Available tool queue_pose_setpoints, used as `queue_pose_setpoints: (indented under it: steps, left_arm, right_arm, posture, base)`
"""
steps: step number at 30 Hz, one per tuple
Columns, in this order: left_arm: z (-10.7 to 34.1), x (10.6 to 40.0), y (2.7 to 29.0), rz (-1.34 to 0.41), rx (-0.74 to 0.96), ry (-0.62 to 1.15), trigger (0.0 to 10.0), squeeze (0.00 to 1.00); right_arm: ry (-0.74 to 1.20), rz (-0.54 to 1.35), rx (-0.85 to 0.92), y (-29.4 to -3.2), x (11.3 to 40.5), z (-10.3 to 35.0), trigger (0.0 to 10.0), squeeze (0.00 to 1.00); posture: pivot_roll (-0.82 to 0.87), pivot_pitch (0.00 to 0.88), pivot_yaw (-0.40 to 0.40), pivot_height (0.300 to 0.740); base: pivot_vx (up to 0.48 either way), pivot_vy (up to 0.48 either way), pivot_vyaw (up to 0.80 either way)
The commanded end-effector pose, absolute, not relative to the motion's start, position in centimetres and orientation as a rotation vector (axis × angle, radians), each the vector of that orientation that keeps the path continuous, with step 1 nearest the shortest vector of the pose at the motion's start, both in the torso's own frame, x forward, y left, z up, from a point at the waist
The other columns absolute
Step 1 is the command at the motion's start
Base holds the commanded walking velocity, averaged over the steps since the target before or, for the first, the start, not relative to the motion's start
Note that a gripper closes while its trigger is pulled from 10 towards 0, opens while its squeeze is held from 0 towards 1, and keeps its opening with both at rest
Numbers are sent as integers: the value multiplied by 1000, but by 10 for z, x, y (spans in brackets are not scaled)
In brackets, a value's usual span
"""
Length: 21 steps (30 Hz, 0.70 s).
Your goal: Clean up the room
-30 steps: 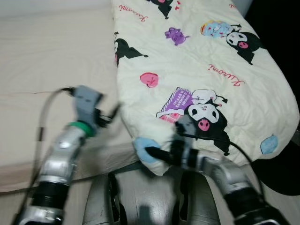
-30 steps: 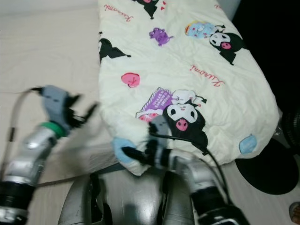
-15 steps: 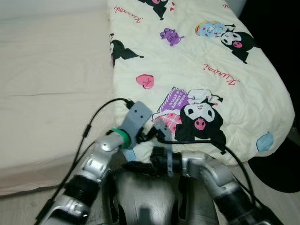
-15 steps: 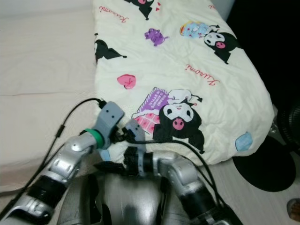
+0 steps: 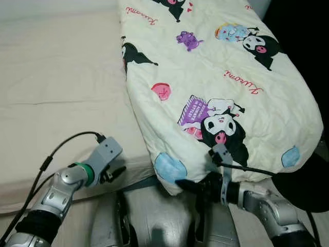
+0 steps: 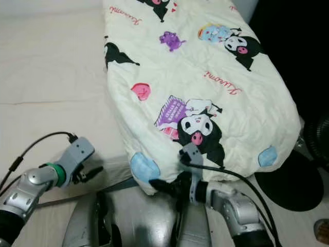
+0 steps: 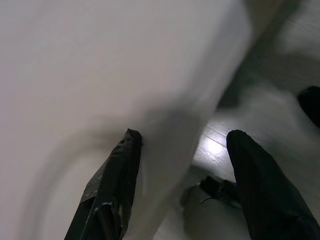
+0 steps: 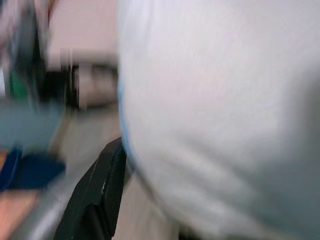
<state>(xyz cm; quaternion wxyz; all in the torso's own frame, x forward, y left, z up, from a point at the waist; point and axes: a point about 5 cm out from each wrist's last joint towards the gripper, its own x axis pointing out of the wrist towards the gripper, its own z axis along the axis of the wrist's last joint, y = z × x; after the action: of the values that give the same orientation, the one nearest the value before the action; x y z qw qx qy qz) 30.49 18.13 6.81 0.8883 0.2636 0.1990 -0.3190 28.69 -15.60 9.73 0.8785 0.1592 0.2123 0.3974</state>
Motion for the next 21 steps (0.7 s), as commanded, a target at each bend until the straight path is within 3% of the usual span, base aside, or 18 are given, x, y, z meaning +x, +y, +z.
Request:
queue_pose_setpoints:
  steps: [1,3,6,7,8,9,10,11,17,18,19,20,21]
  left_arm:
    - [56,298,181,-675,568,451,10000,0]
    - [55,298,178,-671,572,446,10000,0]
    - [89,326,165,-549,421,287,10000,0]
    - [93,328,164,-548,418,268,10000,0]
    - [96,329,164,-547,418,256,10000,0]
    - [98,330,164,-543,419,246,10000,0]
    - [98,330,164,-543,419,246,10000,0]
    - [100,330,164,-544,418,235,10000,0]
    - [103,326,160,-565,408,211,10000,0]
    - [104,325,158,-571,400,202,10000,0]
    - [104,325,158,-571,400,202,10000,0]
    - [105,324,156,-576,394,194,10000,0]
    - [107,324,152,-585,380,177,10000,0]
  right_arm:
    - [418,791,360,-162,289,100,10000,0]
    - [390,788,375,-161,293,106,10000,0]
    - [355,897,338,-133,306,120,10000,0]
    - [362,941,355,-122,306,121,10000,278]
    - [367,971,369,-115,305,122,10000,278]
    - [379,1046,380,-103,301,125,10000,757]
    - [379,1046,380,-103,301,125,10000,757]
    - [397,1121,369,-94,295,127,10000,1000]
    - [535,1366,263,-91,255,128,10000,1000]
    - [581,1370,255,-97,248,127,10000,667]
    - [581,1370,255,-97,248,127,10000,667]
    - [620,1354,270,-104,242,127,10000,0]
    - [666,1301,300,-114,239,125,10000,0]
  posture:
    - [-23,162,75,565]
    - [-23,162,75,565]
    - [-24,159,68,565]
    - [-20,163,68,565]
    - [-20,163,68,565]
    - [-13,160,70,565]
    - [-13,160,70,565]
    - [-8,161,69,565]
    - [-8,168,61,565]
    - [-15,174,53,565]
    - [-15,174,53,565]
    - [-24,177,44,565]
    - [-31,181,34,565]
  base:
    - [0,0,0]
    - [0,0,0]
    - [0,0,0]
    - [0,0,0]
    - [0,0,0]
    - [0,0,0]
    - [0,0,0]
    - [0,0,0]
    - [0,0,0]
    - [0,0,0]
    - [0,0,0]
    - [0,0,0]
    - [0,0,0]
